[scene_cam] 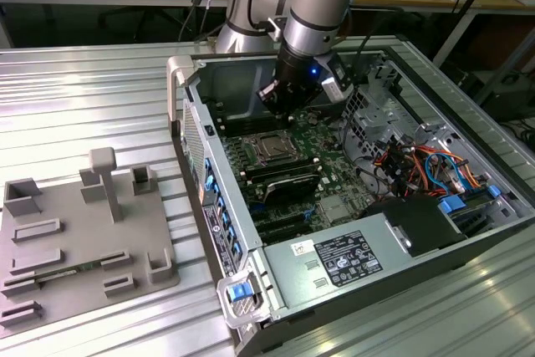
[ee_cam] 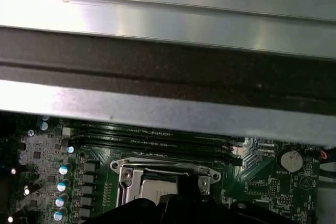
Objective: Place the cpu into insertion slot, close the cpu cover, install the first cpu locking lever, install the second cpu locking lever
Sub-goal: 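Install the second cpu locking lever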
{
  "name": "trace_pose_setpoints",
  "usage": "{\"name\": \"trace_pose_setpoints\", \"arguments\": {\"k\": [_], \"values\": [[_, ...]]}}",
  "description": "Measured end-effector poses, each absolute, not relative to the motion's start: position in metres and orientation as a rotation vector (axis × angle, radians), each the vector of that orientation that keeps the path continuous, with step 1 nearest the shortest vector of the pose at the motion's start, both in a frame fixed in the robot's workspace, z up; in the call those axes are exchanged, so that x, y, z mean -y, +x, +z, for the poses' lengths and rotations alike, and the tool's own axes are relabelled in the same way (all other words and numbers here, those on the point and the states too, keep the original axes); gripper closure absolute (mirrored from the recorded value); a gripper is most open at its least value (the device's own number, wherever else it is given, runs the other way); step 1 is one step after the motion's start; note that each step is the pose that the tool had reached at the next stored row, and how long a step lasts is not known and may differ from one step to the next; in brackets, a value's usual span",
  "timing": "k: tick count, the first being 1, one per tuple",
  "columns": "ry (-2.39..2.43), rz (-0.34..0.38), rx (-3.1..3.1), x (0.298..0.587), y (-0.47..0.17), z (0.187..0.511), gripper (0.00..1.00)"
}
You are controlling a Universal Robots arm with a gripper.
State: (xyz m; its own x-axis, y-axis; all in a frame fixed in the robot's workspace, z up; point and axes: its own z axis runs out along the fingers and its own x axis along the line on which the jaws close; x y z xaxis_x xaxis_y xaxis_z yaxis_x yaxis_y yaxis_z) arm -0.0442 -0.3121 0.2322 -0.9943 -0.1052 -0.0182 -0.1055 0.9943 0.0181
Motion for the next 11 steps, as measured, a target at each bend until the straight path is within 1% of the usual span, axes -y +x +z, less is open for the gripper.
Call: {"name": "trace_pose_setpoints", "arguments": {"k": [11], "values": [[-0.165,-0.036,-3.122,0.326,-0.044,0.233,0.89]]}}
